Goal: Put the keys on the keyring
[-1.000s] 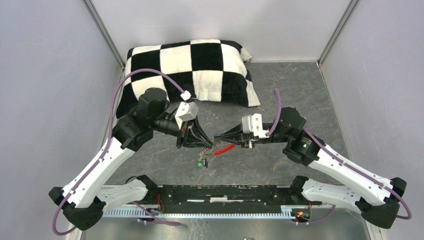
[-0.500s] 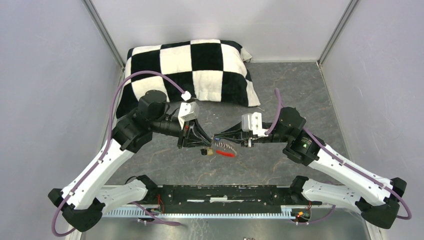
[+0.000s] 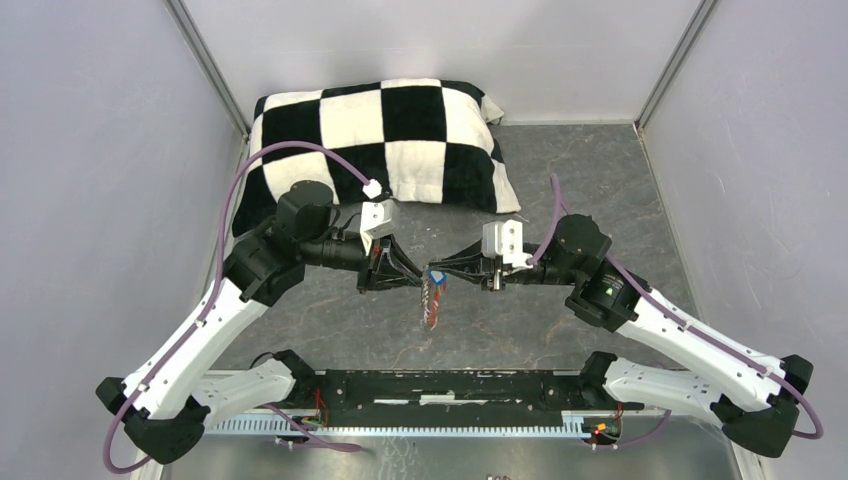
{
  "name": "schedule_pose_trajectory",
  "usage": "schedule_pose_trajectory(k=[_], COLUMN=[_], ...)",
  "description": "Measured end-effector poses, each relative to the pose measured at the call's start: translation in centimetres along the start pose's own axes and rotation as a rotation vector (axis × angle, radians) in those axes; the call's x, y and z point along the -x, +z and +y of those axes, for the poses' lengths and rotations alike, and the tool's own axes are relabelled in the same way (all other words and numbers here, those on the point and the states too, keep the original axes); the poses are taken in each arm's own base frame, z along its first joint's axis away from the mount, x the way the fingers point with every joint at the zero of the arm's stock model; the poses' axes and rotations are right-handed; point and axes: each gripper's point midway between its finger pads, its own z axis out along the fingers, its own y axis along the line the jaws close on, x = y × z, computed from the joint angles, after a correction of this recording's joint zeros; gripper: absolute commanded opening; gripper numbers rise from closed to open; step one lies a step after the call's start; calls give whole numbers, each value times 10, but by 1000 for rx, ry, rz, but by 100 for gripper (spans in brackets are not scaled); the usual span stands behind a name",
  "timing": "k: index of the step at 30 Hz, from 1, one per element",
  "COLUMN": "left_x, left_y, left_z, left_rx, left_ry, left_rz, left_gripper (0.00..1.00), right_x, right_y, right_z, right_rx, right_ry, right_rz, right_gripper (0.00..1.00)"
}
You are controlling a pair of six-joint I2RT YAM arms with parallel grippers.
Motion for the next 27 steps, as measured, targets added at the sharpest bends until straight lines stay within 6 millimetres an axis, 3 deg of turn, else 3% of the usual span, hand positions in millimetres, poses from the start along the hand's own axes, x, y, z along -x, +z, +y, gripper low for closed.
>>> schedule_pose_trajectory(k=[27], left_x=[11], left_y=[3], left_z=[3], left_rx=[5], left_ry=[27], left_rz=[-53], left_gripper=[25], right_x=[-1], right_y=[2], right_z=[0], right_rx=[-8], right_ry=[33], right_rz=[-7], right_gripper=[0])
